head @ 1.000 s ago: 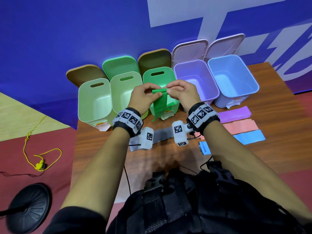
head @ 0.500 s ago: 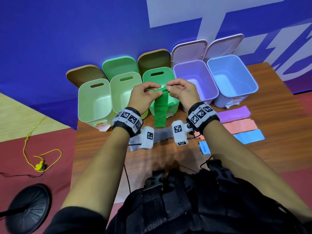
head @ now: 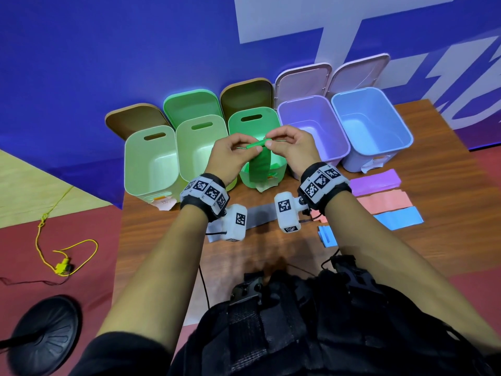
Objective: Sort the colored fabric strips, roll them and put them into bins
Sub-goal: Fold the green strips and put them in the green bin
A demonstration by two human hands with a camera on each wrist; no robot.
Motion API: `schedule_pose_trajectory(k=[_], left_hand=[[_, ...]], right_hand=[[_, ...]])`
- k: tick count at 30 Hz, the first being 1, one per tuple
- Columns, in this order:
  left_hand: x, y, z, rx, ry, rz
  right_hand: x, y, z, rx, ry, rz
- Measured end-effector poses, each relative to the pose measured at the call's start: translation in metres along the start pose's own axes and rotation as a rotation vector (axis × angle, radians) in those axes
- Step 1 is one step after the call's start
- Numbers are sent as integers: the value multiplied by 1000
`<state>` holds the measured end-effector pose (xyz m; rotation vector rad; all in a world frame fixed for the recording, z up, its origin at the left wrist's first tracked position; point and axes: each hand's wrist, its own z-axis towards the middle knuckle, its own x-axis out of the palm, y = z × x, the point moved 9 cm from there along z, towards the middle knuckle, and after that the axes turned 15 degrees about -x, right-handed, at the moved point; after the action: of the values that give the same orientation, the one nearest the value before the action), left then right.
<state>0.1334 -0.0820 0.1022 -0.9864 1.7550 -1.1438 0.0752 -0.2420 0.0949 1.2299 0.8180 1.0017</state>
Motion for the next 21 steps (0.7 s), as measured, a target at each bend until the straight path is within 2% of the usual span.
schedule_pose_trajectory(k=[12, 16, 21], left_hand=[[3, -11, -4, 15, 38, -10], [2, -6, -3, -20, 38, -50], [2, -12, -2, 24, 9, 2]], right_hand=[[8, 1, -4, 48, 41, 89], [6, 1, -3, 44, 26, 72], [7, 2, -6, 54, 24, 102]])
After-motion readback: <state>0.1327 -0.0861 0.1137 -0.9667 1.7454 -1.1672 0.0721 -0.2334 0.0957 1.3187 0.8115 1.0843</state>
